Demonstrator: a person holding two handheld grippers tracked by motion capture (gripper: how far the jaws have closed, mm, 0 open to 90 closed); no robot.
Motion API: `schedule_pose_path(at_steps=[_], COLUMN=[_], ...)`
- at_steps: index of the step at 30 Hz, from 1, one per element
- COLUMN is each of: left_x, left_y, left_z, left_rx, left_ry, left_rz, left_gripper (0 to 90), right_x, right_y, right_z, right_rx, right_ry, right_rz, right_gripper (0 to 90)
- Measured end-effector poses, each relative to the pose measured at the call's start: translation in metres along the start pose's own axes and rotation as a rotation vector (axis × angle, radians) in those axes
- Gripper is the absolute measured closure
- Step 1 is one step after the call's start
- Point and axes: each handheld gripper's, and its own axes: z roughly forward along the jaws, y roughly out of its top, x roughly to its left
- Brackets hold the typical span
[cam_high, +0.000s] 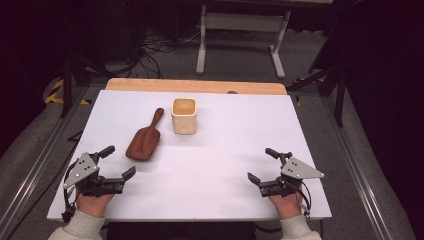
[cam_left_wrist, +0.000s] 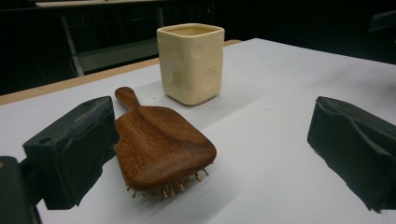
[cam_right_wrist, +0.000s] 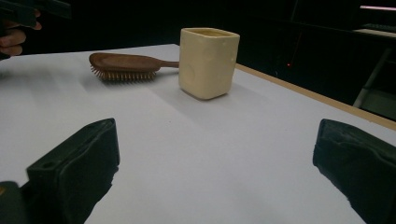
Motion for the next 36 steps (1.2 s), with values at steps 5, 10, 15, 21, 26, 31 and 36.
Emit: schedule_pose_path(at_steps=[5, 10, 15, 21, 26, 31, 36], left_x=[0.0, 0.001, 0.002, 0.004, 0.008, 0.01, 0.01], left_y=[0.0, 0.0, 0.002, 0.007, 0.013, 0.023, 0.036], left_z=[0.0, 0.001, 0.002, 0.003, 0.007, 0.015, 0.025], left_rx=[0.005, 0.003, 0.018, 0.015, 0.034, 0.046, 0.062], left_ry=[0.0, -0.003, -0.016, -0.05, -0.086, -0.111, -0.126], left_rz=[-0.009, -0.011, -0.01, -0.02, -0.031, -0.012, 0.02], left_gripper=[3.0, 3.0, 2.6, 2.6, 4.8, 8.0, 8.6], right_x=[0.0, 0.0, 0.0, 0.0, -0.001, -0.001, -0.001], right_y=[0.0, 0.0, 0.0, -0.001, -0.002, -0.002, -0.004], right_z=[-0.001, -0.001, -0.001, -0.003, -0.004, -0.005, -0.007], right_rx=[-0.004, -0.001, -0.003, -0.011, -0.01, -0.014, -0.012], right_ry=[0.0, 0.001, 0.001, 0.003, -0.001, 0.001, 0.002], right_rz=[0.003, 0.008, 0.008, 0.018, 0.025, 0.03, 0.037], right_gripper=[1.5, 1.5, 1.7, 2.0, 2.3, 2.4, 2.5])
